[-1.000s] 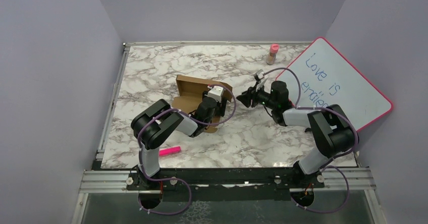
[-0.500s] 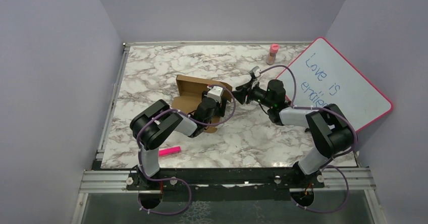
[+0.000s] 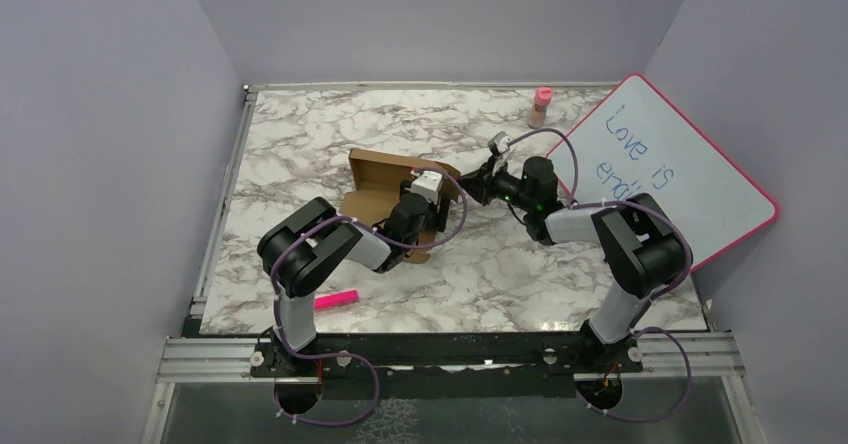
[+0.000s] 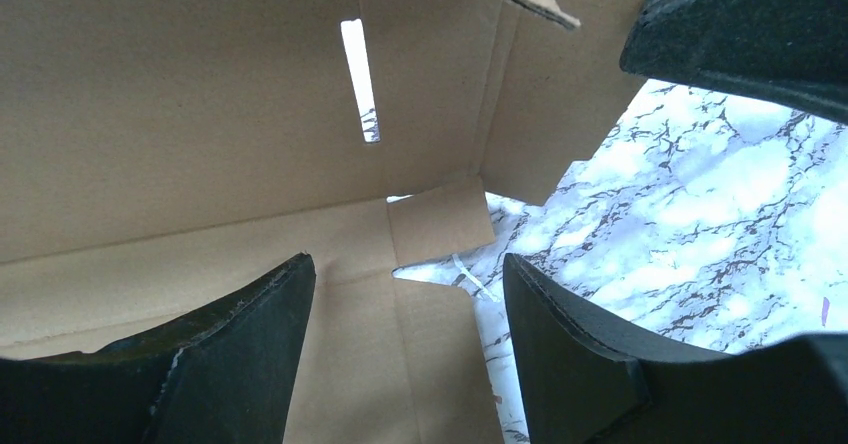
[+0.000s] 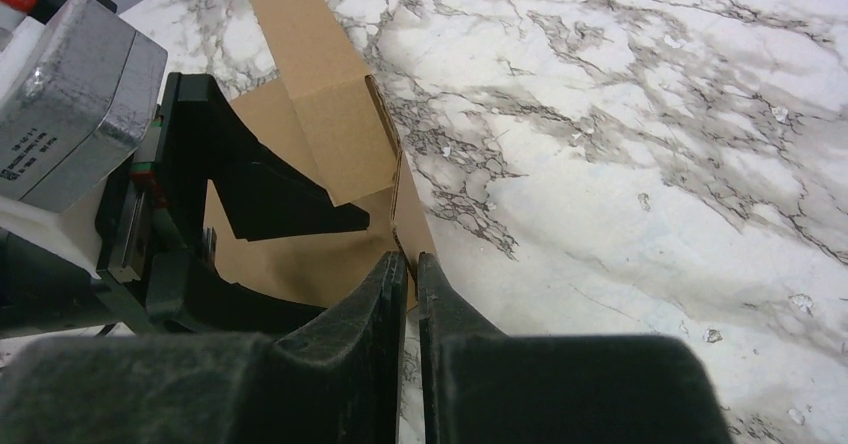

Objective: Fold the paper box

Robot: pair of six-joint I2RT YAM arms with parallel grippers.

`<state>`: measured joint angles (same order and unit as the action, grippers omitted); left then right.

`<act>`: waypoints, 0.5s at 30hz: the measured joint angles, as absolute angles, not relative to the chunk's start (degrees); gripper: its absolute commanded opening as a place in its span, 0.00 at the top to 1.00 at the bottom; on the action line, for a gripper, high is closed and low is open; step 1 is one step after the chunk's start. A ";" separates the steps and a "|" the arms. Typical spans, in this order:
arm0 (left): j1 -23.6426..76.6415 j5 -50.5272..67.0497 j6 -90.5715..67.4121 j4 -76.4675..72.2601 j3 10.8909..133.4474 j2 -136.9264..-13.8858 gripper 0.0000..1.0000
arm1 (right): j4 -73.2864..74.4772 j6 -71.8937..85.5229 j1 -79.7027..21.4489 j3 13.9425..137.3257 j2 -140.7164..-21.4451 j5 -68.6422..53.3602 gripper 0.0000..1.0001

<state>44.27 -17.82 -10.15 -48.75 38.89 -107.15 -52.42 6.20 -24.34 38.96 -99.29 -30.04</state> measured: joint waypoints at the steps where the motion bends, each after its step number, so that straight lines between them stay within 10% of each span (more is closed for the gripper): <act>1: 44.27 -17.82 -10.11 -48.75 38.94 -107.15 0.29 | -52.51 5.98 -24.34 38.96 -99.29 -30.04 0.90; 15: 44.27 -17.89 -7.94 -48.80 40.77 -107.96 0.26 | -52.60 4.12 -24.43 38.94 -99.26 -30.04 0.97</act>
<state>44.27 -17.89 -7.94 -48.80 40.77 -107.96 -52.60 4.12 -24.43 38.94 -99.26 -30.04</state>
